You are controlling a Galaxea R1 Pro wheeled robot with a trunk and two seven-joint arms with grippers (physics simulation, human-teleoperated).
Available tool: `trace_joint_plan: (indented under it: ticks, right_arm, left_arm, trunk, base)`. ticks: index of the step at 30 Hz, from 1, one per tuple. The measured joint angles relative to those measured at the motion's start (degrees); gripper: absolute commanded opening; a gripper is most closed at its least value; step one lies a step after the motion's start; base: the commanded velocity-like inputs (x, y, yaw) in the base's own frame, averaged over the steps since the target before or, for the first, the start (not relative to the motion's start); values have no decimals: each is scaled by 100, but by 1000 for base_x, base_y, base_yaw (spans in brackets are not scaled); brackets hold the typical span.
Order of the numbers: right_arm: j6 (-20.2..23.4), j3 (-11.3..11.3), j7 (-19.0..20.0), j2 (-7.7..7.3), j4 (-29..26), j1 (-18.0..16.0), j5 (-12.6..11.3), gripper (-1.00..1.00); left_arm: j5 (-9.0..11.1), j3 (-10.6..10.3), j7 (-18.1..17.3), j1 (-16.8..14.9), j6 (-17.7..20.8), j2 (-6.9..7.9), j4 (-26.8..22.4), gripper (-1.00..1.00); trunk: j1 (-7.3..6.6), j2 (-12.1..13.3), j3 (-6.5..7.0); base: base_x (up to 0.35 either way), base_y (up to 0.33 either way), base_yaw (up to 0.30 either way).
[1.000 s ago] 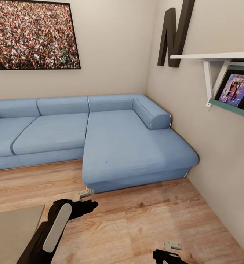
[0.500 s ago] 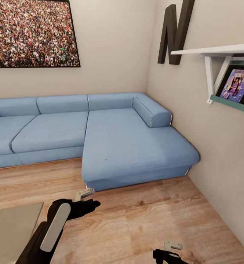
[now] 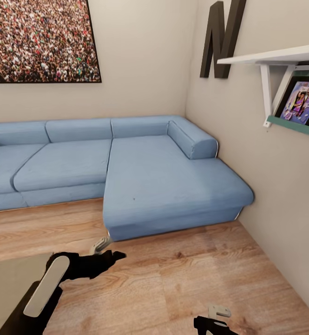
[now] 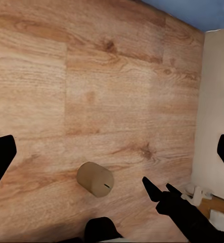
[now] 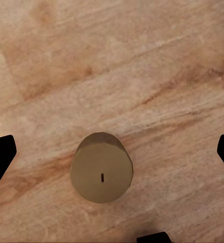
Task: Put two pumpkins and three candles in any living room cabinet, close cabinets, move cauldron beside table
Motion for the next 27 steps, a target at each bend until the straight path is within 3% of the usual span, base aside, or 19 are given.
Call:
trace_joint_plan:
  ticks: [1, 3, 6, 23, 27]
  right_arm:
    - [0, -1, 0, 0, 0, 0, 0, 100]
    - [0, -2, 0, 0, 0, 0, 0, 100]
    - [0, 3, 0, 0, 0, 0, 0, 100]
    - [0, 6, 4, 0, 0, -2, 0, 100]
    - [-33, 8, 7, 0, -7, -3, 6, 100]
  left_arm:
    - [241, -10, -2, 0, 0, 85, 0, 100]
    - [485, -18, -4, 0, 0, 187, 0, 100]
    - [686, -25, -13, -1, -1, 293, 0, 100]
    - [759, -142, -16, 0, -1, 265, 0, 100]
    - [761, -234, -15, -1, -1, 260, 0, 100]
  trunk:
    - [22, -40, -18]
    - [66, -120, -54]
    - [132, -241, -108]
    - [505, -922, -413]
    - [506, -924, -413]
  base:
    - [0, 0, 0]
    - [0, 0, 0]
    - [0, 0, 0]
    - [0, 0, 0]
    - [0, 0, 0]
